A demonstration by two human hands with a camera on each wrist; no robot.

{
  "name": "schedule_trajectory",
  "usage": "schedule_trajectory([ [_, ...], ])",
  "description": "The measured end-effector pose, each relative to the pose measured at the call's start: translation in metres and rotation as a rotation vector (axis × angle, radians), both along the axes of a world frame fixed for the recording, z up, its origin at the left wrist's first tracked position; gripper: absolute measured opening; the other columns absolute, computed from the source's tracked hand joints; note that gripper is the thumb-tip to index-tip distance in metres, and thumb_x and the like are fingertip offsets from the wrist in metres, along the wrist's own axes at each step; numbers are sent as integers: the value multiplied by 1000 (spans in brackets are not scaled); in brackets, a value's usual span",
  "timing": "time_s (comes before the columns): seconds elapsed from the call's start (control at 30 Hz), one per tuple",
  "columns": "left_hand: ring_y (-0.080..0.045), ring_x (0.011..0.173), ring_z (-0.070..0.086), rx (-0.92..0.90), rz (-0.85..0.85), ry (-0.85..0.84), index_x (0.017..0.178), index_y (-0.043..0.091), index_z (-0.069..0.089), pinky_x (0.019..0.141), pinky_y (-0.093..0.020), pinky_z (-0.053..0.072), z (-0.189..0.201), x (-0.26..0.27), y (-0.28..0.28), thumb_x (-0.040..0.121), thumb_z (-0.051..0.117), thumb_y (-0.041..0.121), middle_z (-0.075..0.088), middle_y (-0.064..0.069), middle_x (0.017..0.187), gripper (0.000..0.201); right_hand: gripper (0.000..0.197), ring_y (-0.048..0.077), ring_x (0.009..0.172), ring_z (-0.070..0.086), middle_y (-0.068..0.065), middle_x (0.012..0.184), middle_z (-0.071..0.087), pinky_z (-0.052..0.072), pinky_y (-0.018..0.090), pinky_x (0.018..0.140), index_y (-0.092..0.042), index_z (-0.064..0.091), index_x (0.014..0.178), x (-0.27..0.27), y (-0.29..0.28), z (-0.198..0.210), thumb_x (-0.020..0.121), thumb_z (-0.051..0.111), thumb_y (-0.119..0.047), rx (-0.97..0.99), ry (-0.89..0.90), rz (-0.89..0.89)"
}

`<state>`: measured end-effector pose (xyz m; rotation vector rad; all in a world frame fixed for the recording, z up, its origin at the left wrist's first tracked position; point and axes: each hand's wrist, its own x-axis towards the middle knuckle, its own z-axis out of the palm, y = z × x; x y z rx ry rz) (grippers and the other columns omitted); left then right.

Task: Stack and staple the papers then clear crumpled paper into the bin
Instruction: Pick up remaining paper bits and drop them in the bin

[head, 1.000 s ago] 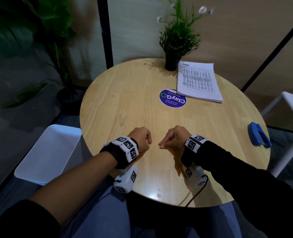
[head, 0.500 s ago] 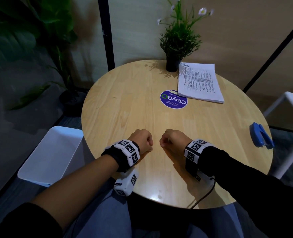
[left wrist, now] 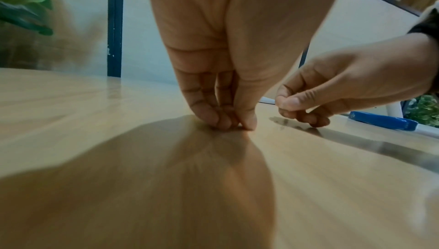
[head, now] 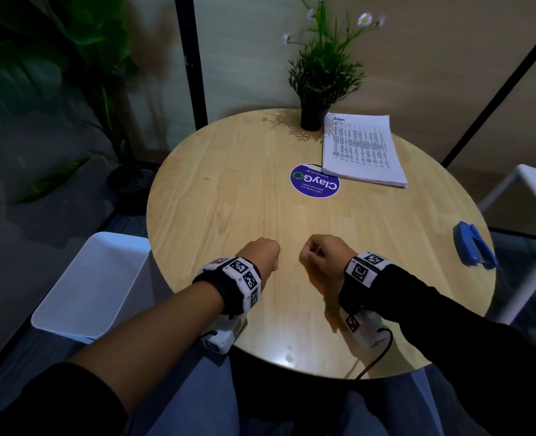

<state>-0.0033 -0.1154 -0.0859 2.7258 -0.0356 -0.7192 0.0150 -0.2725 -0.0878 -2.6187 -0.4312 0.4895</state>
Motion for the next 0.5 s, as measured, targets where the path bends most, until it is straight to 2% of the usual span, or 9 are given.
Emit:
schedule_trajectory([
  [0.07,-26,102,61,-8,-16,-8,112,-2,64,77,-27,40,-2,-1,2,91,46,2,64,-15,120,29,16,13,86,51,5,100,65,38,22,79,-5,63,101,2,-9,-1,93,49,-12,10,8,-54],
  [0.13,-24,94,60,-20,-26,-51,107,2,66,77,-27,43,-5,-3,7,90,48,4,65,-13,115,24,13,13,86,52,2,94,62,38,23,78,-9,62,95,3,-17,-1,93,50,-12,12,32,-91],
  [0.23,-27,99,63,-62,-11,-199,100,6,66,82,-30,48,-10,-5,11,92,50,10,67,-12,107,18,10,13,86,52,-3,89,59,38,23,77,-14,58,87,4,-25,-2,93,50,-12,18,37,-107],
  [0.33,-29,98,62,-184,4,-202,97,3,63,83,-32,48,-7,-4,6,91,48,5,66,-13,105,17,9,13,86,51,-3,89,58,38,23,78,-14,58,89,5,-25,-1,93,51,-13,16,43,-114],
  [0.5,-28,92,61,-222,-23,-244,89,8,58,82,-38,52,-4,-4,-3,89,53,8,65,-13,101,5,11,14,86,53,-1,91,59,41,24,77,-11,62,94,4,-22,-4,93,52,-14,12,26,-115],
])
